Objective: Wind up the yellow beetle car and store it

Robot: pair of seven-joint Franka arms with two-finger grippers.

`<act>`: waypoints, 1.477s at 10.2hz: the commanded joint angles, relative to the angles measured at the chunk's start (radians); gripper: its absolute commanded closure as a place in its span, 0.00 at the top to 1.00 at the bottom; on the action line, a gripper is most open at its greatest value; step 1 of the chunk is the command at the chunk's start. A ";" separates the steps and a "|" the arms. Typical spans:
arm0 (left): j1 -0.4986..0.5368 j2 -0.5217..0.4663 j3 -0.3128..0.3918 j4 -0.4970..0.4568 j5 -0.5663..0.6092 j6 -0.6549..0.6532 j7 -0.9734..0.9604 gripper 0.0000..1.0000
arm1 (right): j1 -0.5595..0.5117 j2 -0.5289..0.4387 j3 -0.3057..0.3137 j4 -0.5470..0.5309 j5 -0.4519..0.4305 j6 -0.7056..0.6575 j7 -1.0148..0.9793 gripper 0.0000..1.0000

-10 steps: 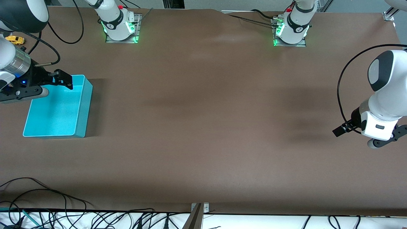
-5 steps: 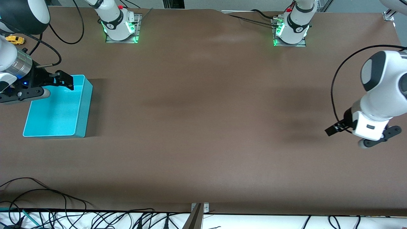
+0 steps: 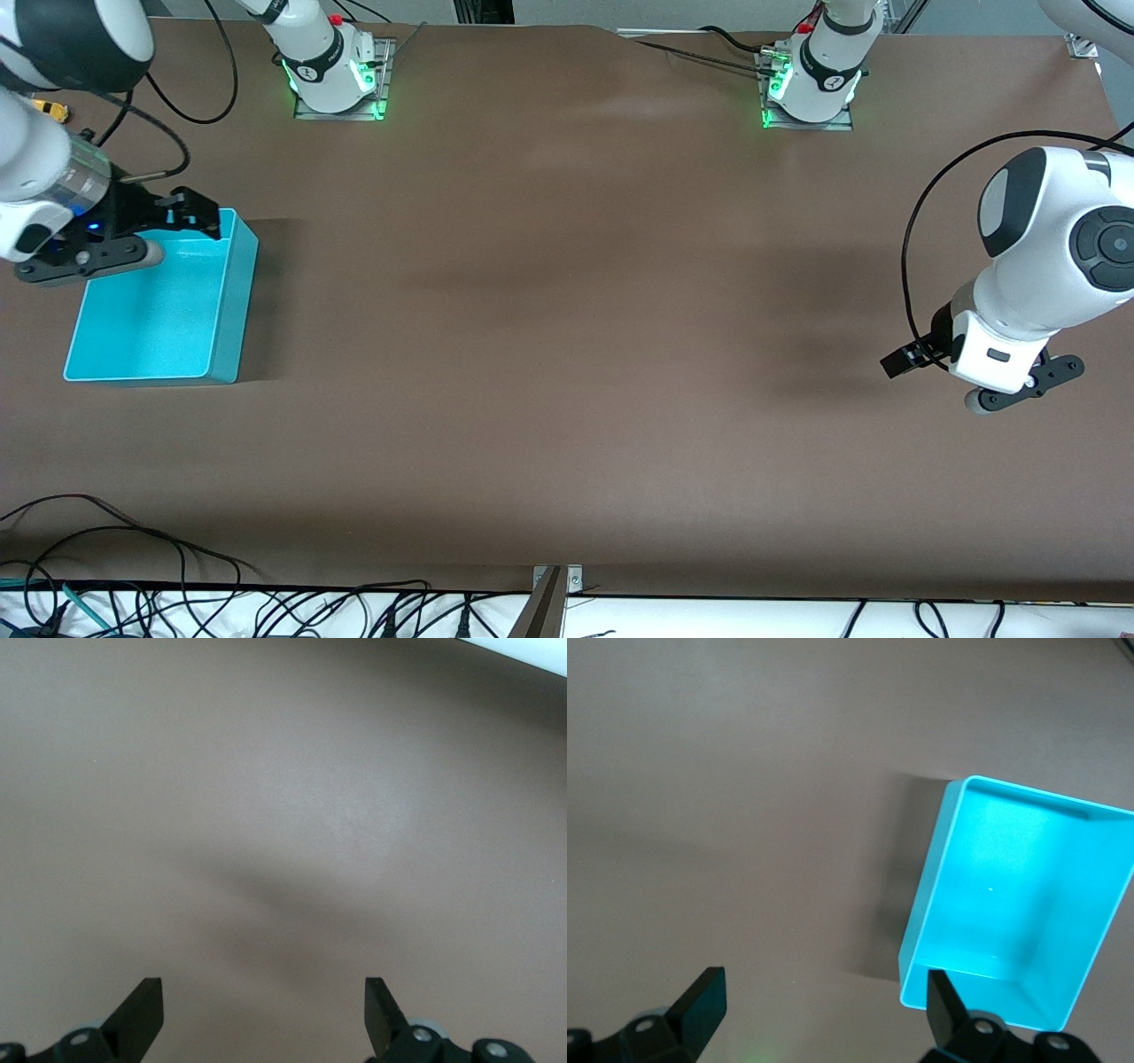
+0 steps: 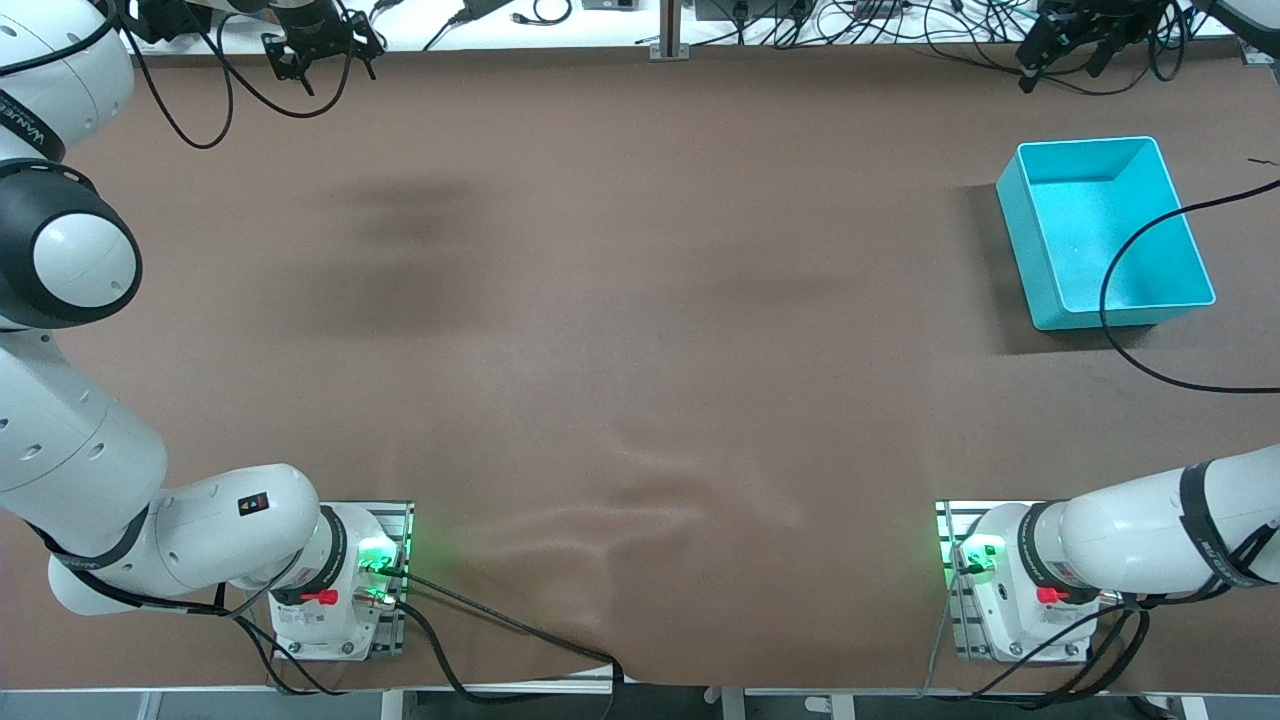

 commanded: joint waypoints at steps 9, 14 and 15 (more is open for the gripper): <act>-0.040 0.010 0.001 0.023 -0.047 -0.021 0.013 1.00 | -0.008 -0.101 -0.114 0.137 -0.016 -0.003 -0.006 1.00; -0.048 0.014 0.001 0.023 -0.089 -0.021 0.015 1.00 | -0.016 -0.078 -0.132 0.139 -0.012 0.061 -0.011 1.00; -0.047 0.017 0.001 0.023 -0.089 -0.021 0.013 1.00 | -0.016 -0.087 -0.146 0.139 -0.014 0.050 -0.038 1.00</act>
